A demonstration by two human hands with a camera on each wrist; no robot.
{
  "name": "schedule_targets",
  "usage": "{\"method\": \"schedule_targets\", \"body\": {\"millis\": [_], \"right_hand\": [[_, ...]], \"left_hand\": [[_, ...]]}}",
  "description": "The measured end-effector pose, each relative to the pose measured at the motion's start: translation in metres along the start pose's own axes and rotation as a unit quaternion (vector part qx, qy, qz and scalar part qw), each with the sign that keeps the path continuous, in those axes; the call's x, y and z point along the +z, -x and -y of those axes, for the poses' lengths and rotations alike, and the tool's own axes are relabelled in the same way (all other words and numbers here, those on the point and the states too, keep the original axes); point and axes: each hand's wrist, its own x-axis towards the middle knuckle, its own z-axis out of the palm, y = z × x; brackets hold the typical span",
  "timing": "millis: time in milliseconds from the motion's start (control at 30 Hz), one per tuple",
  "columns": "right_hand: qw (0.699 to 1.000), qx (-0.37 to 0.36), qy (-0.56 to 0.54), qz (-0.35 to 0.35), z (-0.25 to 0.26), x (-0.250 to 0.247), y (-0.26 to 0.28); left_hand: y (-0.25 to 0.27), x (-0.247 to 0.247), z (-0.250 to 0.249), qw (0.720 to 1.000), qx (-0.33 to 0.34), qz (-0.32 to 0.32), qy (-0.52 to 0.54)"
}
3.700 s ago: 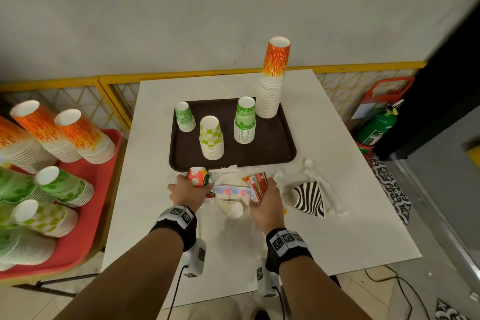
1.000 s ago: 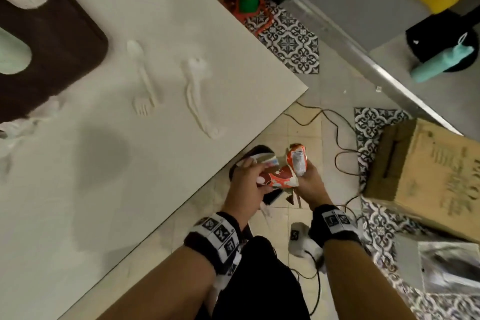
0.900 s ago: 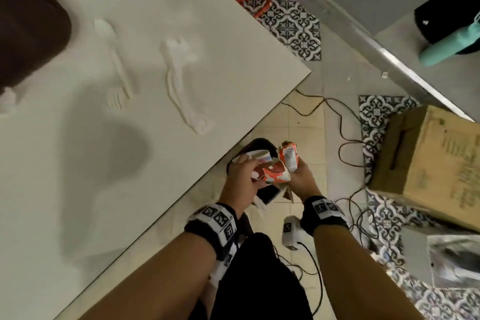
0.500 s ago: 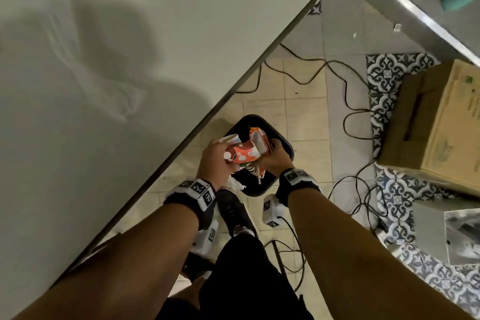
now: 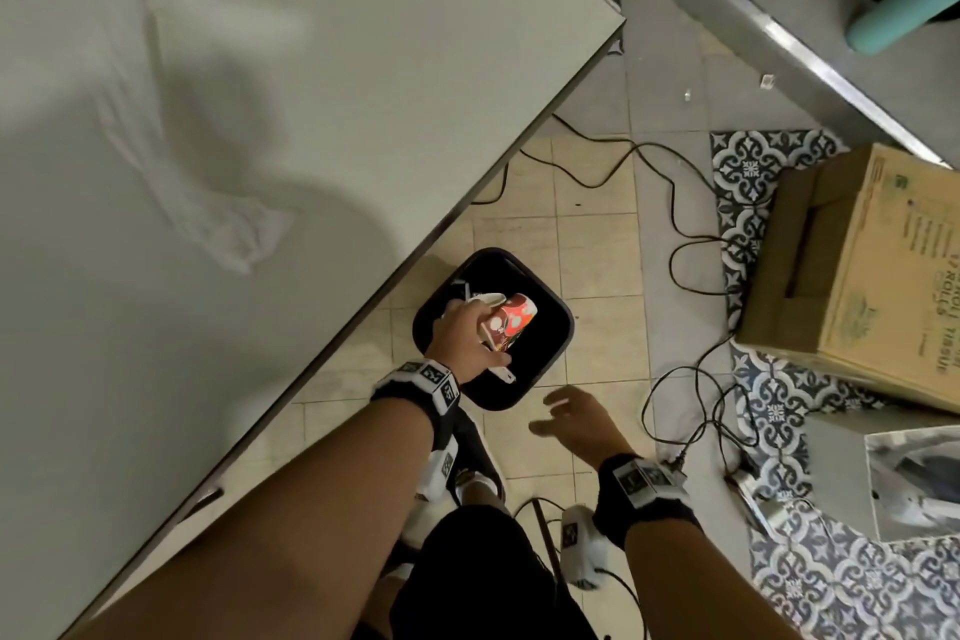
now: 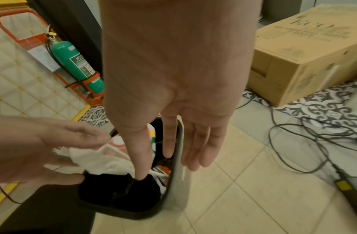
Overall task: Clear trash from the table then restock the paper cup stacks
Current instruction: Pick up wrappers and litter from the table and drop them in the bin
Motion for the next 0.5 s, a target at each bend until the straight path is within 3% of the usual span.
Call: {"method": "schedule_targets", "body": {"millis": [100, 267, 400, 500], "right_hand": [[0.999, 0.011, 0.031, 0.029, -0.02, 0.002, 0.022], [0.997, -0.028, 0.071, 0.028, -0.007, -0.007, 0.065], [0.978, -0.165, 0.129, -0.006, 0.069, -0.03, 0.122], [0.941, -0.289, 0.164, -0.057, 0.136, -0.049, 0.177]], "left_hand": [[0.01, -0.007, 0.0, 0.999, 0.003, 0.033, -0.009], [0.085, -0.042, -0.032, 0.999, -0.013, 0.045, 0.015], [0.17, -0.09, -0.075, 0.998, 0.035, 0.03, 0.043], [0.235, -0.127, -0.114, 0.993, 0.093, -0.005, 0.067]]}}
